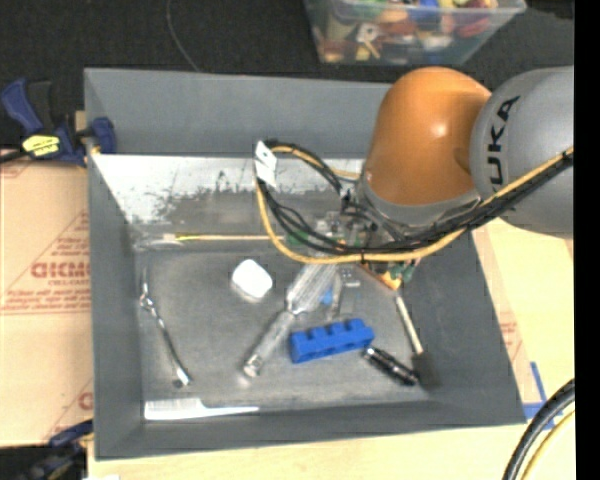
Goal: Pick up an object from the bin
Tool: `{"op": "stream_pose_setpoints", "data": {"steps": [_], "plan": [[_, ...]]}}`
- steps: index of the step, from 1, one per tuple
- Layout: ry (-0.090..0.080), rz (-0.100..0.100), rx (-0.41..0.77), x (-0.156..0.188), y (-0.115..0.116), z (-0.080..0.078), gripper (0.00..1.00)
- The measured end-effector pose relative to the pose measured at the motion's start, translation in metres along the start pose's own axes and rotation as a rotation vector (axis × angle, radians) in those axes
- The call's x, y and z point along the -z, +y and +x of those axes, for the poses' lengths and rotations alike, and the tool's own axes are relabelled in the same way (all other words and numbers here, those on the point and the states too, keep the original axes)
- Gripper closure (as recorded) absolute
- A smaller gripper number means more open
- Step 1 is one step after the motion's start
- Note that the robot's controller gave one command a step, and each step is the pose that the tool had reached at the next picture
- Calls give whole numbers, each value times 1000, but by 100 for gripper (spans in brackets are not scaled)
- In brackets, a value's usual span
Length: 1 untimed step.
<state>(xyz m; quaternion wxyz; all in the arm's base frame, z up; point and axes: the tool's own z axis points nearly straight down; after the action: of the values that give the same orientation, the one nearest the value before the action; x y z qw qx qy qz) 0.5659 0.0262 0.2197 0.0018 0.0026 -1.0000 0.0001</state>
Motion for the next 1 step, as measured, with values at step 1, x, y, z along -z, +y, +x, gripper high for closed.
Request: {"op": "stream_pose_setpoints", "data": {"steps": [1], "plan": [[-7,-1,-1,4,0,-1,0]]}}
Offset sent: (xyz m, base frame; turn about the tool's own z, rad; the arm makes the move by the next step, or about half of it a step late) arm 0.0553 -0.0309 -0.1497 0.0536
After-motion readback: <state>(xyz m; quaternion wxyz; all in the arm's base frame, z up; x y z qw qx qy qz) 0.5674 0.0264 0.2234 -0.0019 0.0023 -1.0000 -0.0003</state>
